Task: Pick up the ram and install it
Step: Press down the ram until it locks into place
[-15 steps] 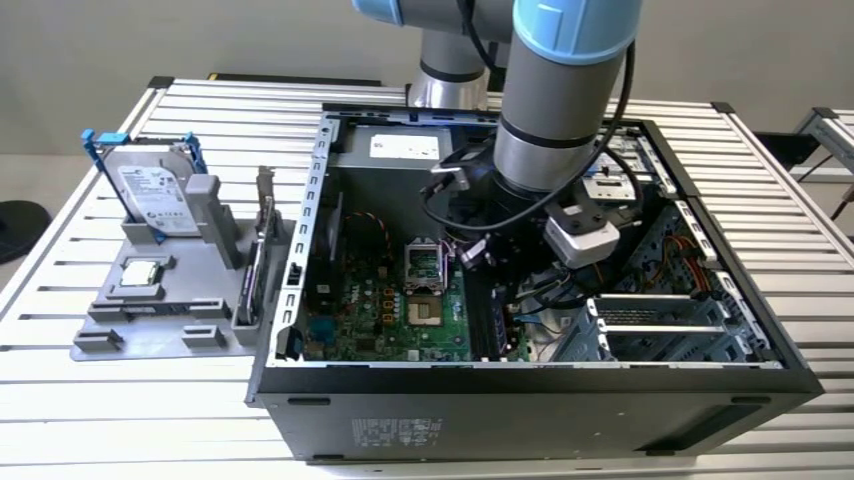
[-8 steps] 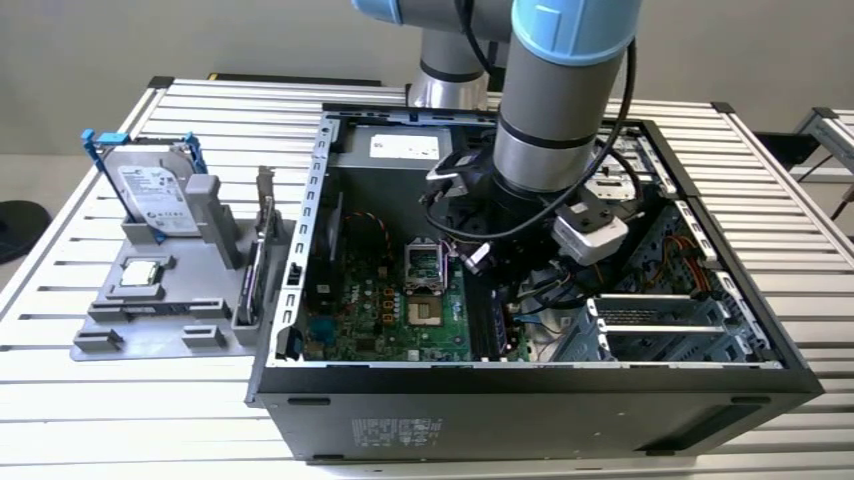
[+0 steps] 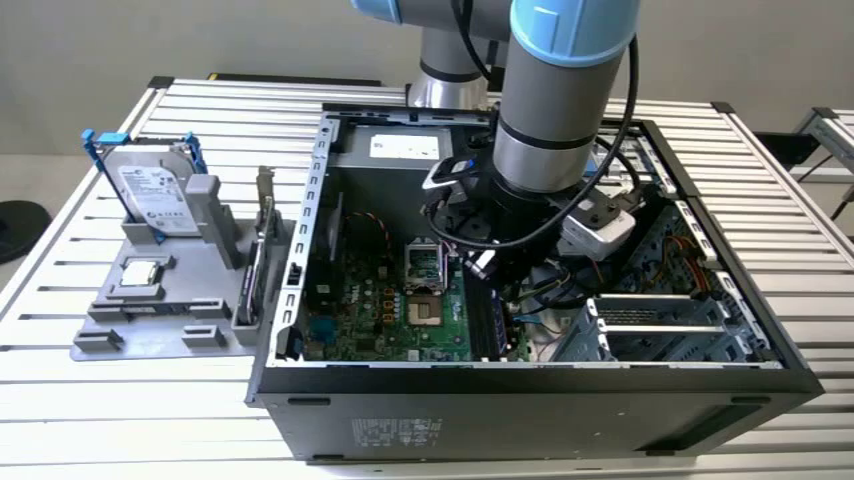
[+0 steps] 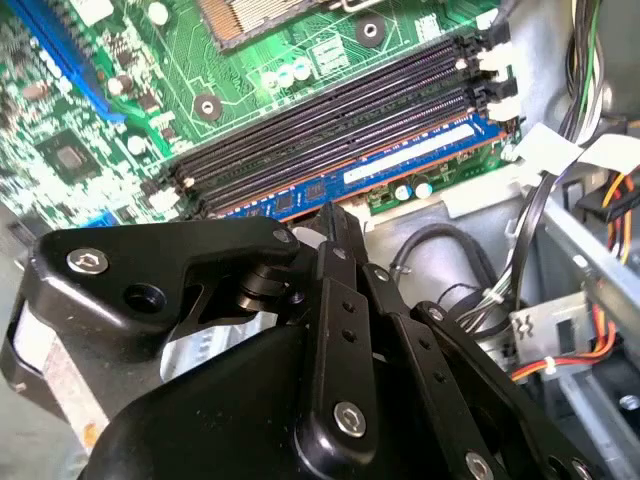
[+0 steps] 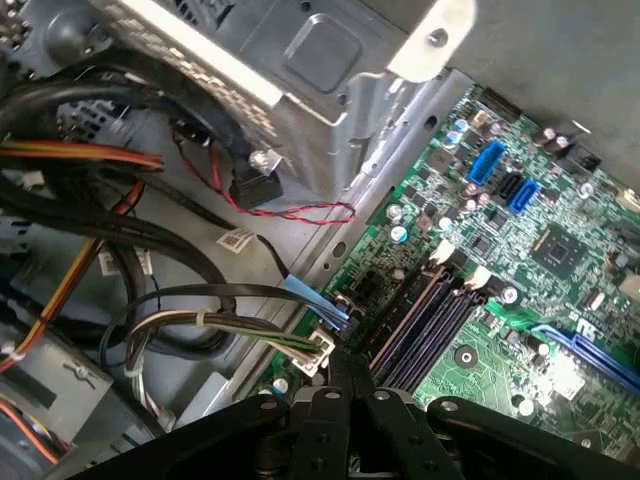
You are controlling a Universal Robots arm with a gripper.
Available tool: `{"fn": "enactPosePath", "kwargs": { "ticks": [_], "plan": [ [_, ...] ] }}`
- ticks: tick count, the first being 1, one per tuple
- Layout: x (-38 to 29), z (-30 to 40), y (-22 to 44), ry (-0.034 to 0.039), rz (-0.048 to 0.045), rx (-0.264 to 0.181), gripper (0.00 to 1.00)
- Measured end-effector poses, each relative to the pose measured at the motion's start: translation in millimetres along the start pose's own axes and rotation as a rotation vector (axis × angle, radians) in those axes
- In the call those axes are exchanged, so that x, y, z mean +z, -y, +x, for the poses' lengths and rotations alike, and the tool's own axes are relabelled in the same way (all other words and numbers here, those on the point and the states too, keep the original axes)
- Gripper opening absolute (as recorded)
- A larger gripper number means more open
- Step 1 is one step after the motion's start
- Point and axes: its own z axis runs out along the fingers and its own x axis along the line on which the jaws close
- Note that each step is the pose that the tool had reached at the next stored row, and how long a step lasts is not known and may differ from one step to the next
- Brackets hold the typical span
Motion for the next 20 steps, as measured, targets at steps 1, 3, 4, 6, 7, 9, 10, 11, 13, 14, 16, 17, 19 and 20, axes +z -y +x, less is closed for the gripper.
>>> {"fn": "enactPosePath", "kwargs": {
  "ticks": [1,3,4,6,7,9,10,11,13,14,16,17,19,20],
  "plan": [
    [0.0,0.0,0.0,-0.0016,0.0004,-0.019,0.00],
    [0.0,0.0,0.0,-0.0045,0.0011,-0.055,0.00],
    [0.0,0.0,0.0,-0.0061,0.0015,-0.073,0.00],
    [0.1,0.0,0.0,-0.0091,0.0022,-0.111,0.00],
    [0.2,0.0,0.0,-0.0108,0.0027,-0.128,0.00],
    [0.2,0.0,0.1,-0.0124,0.0046,-0.162,0.00],
    [0.2,-0.1,0.1,-0.0120,0.0064,-0.177,0.00],
    [0.2,0.0,0.1,-0.0111,0.0084,-0.191,0.00],
    [0.2,0.0,0.0,-0.0095,0.0125,-0.219,0.00],
    [0.2,-0.1,0.1,-0.0095,0.0139,-0.235,0.00],
    [0.3,-0.1,0.1,-0.0096,0.0168,-0.268,0.00],
    [0.3,-0.1,0.1,-0.0098,0.0180,-0.284,0.00],
    [0.5,-0.1,0.1,-0.0109,0.0202,-0.319,0.00],
    [0.7,-0.1,0.1,-0.0116,0.0211,-0.336,0.00]
  ]
}}
